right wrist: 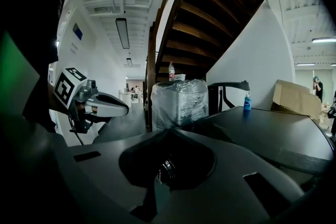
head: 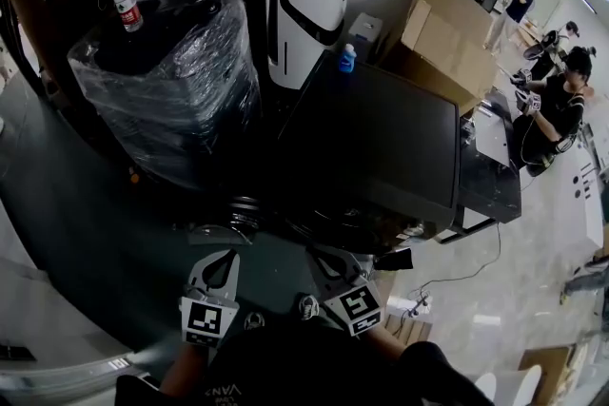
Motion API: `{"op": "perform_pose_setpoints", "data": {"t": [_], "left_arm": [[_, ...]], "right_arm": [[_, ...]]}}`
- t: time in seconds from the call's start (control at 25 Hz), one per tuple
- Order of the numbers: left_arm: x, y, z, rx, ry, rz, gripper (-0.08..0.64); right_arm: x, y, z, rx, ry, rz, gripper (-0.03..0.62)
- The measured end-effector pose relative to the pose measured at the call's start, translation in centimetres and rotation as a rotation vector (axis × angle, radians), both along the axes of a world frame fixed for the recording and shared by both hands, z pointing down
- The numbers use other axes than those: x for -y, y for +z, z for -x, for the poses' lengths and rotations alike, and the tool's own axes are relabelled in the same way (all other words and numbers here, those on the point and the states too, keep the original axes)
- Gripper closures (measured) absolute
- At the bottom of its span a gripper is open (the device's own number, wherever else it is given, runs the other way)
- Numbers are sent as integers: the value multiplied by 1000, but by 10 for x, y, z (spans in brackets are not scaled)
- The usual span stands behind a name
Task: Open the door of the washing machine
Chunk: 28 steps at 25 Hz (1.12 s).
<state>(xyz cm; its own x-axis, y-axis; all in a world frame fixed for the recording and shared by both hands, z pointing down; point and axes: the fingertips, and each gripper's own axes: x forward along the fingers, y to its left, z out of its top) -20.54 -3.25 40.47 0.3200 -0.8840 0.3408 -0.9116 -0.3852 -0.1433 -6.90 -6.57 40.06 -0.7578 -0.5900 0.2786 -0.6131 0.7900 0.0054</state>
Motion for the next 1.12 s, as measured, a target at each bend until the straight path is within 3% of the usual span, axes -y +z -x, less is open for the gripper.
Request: {"op": "perform_pose_setpoints", "data": {"t": [0.2,0.52,0.72,0.84,1.12], "left_arm": [[1,-7,-2,22,-43,-68,540],[-2,-7,-2,-19,-95,-59,541],[-3,-8,0,31,-104,-72,543],[-1,-13,5,27,-124,-99,543],[-4,-9,10,14,-138,-81,543]], "right_arm": [[1,-7,-7,17,-21,-9,588],[7,-7,-10,30,-41,2,589],[11,-7,-6,34,-61,2,589],[13,-9,-1,44,-61,-1,589],[10,-3,3,41,-72,13,591]]}}
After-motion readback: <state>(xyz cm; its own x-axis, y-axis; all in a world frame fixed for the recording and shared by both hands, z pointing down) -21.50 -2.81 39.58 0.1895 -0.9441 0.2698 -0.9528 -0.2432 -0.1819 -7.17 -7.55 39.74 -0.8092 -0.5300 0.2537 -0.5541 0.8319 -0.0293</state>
